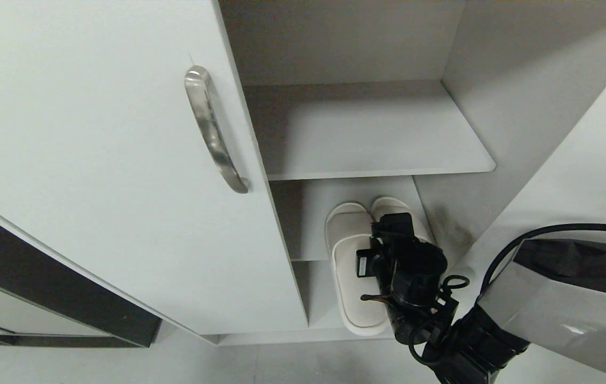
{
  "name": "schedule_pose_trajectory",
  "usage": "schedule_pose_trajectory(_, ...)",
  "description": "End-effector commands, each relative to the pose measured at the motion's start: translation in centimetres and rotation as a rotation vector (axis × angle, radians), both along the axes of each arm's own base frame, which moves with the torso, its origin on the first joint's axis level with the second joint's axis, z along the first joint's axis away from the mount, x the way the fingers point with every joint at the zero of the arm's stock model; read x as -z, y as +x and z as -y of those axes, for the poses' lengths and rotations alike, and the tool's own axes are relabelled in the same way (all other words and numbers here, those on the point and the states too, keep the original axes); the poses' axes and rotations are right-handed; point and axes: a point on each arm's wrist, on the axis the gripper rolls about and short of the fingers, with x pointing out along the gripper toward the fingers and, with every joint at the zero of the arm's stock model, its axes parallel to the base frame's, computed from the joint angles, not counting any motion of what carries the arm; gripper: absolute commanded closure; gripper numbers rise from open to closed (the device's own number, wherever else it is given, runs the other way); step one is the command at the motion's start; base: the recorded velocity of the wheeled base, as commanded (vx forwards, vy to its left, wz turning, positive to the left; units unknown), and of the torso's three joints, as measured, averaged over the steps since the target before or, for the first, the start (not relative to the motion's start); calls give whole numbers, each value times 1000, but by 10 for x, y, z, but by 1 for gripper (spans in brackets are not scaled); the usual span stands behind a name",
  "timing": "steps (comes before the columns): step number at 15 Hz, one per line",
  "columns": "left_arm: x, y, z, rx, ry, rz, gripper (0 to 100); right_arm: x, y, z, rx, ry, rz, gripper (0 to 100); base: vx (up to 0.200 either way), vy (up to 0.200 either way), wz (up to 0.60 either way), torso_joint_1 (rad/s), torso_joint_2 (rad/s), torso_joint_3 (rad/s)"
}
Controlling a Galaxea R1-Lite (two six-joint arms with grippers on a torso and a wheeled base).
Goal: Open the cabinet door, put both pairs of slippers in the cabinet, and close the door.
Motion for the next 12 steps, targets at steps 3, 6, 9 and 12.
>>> schedule_pose_trajectory(3,0,0,0,0,0,-1,100,-2,17,-3,14,20,23,100,0,0,0,0,0,0)
schedule_pose_trajectory(6,0,0,0,0,0,-1,100,-8,28,-8,24,15,16,100,0,0,0,0,0,0)
schedule_pose_trajectory(9,0,0,0,-2,-1,-1,100,-15,40,-10,37,39,42,100,0,0,0,0,0,0)
schedule_pose_trajectory(12,0,0,0,-2,-1,-1,100,-15,47,-16,40,36,57,100,0,0,0,0,0,0)
